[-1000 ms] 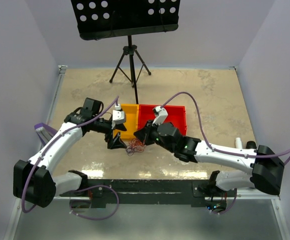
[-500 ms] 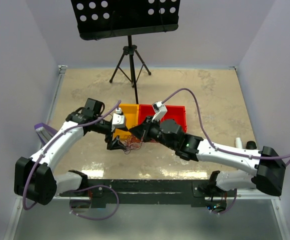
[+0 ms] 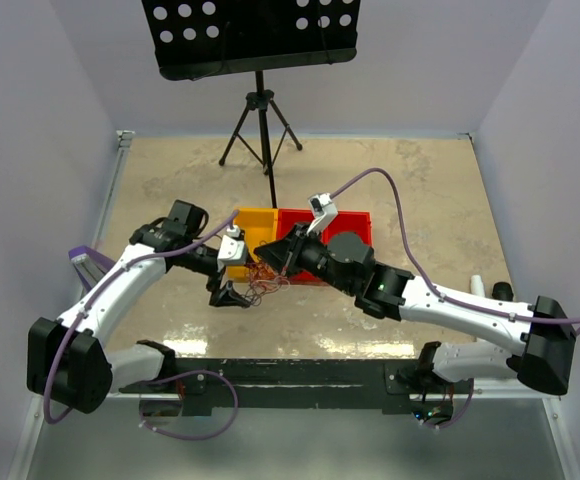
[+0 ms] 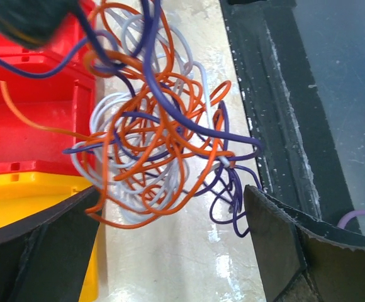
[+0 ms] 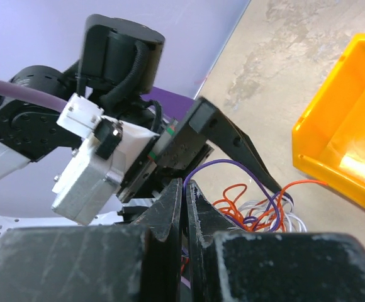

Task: Untangle the cables

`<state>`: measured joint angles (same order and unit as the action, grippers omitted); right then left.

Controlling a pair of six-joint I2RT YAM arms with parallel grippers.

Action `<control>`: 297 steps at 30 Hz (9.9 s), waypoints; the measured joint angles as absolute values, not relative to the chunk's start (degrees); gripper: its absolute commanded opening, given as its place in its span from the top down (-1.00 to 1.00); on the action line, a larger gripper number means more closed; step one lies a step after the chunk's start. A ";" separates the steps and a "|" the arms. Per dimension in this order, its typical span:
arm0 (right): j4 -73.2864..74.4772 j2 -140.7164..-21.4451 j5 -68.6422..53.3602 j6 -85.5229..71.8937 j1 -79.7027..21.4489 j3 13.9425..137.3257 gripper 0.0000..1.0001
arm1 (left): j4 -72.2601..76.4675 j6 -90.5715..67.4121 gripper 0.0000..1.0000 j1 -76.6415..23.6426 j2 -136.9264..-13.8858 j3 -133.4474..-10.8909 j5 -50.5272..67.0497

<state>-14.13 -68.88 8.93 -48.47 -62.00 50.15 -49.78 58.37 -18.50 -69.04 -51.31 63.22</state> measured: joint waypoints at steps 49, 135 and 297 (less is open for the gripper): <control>-0.75 -59.33 17.80 -48.71 -61.98 51.33 1.00 | -58.92 62.98 -1.00 -12.43 -68.82 -56.66 59.70; -28.21 -66.37 1.61 -53.32 -61.98 53.78 1.00 | -75.55 85.93 1.00 -10.46 -73.80 -56.16 82.81; -0.73 -59.92 30.15 -24.43 -33.69 67.51 1.00 | -59.00 71.59 1.00 -1.13 -64.58 -50.87 41.56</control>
